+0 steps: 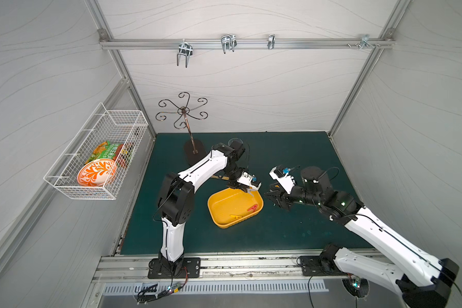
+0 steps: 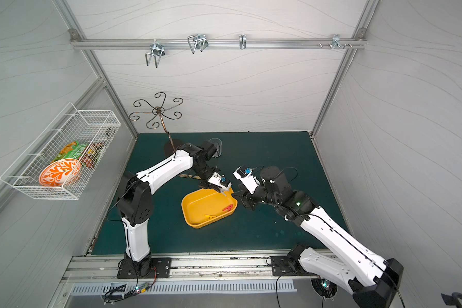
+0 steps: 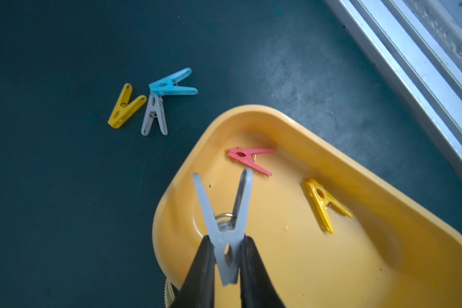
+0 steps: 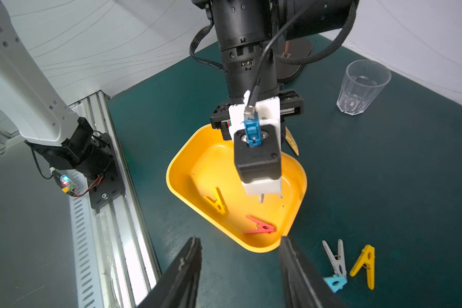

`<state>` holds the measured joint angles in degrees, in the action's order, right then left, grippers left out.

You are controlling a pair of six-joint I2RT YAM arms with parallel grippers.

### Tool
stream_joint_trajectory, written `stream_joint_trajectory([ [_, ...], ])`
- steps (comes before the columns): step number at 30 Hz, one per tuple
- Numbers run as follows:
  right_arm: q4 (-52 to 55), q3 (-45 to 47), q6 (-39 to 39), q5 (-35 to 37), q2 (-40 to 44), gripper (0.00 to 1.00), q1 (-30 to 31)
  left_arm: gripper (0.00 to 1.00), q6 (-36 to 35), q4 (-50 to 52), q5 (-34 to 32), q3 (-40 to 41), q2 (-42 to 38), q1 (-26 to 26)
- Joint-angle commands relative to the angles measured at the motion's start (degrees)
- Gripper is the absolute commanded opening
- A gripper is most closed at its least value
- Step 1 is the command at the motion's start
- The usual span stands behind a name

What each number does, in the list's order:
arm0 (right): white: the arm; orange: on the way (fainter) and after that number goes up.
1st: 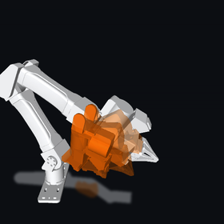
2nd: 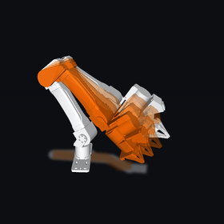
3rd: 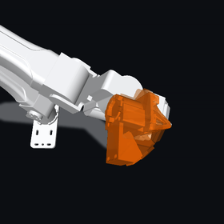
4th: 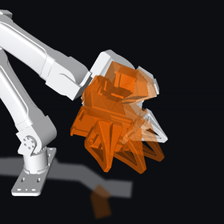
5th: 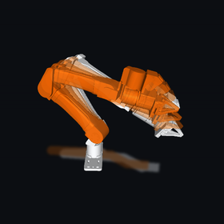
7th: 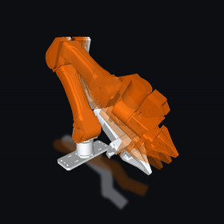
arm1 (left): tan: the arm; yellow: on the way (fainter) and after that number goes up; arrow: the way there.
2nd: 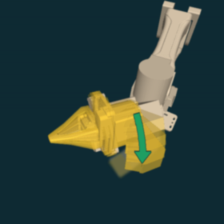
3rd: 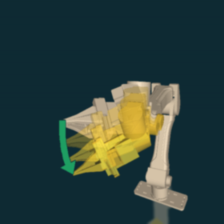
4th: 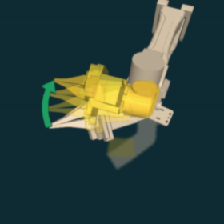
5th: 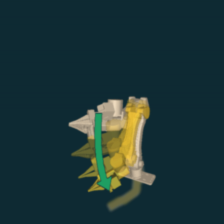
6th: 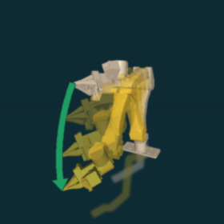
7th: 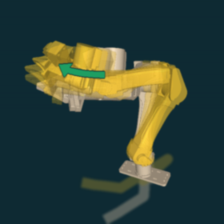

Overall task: Take the clothespins out of the storage box
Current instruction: Place the clothespin at the center of the board.

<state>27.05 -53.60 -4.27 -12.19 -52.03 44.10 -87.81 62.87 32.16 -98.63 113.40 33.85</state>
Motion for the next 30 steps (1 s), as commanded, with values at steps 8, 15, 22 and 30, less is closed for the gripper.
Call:
stream_joint_trajectory([
  [8,5.4,0.5,4.2,9.4,9.9,0.51,-0.4,0.13,18.7,-8.0,0.9,-9.5,8.5,4.9],
  [15,8.9,1.0,6.3,11.0,14.7,0.51,-0.3,0.13,25.1,-8.5,1.2,-17.4,15.6,7.5],
  [22,11.7,1.8,6.0,12.1,18.3,0.51,-0.3,0.13,26.4,-9.7,-0.5,-19.4,19.6,9.4],
  [30,12.1,2.8,6.1,11.2,19.1,0.51,-0.3,0.17,26.8,-9.6,-2.0,-19.4,21.5,9.9],
])
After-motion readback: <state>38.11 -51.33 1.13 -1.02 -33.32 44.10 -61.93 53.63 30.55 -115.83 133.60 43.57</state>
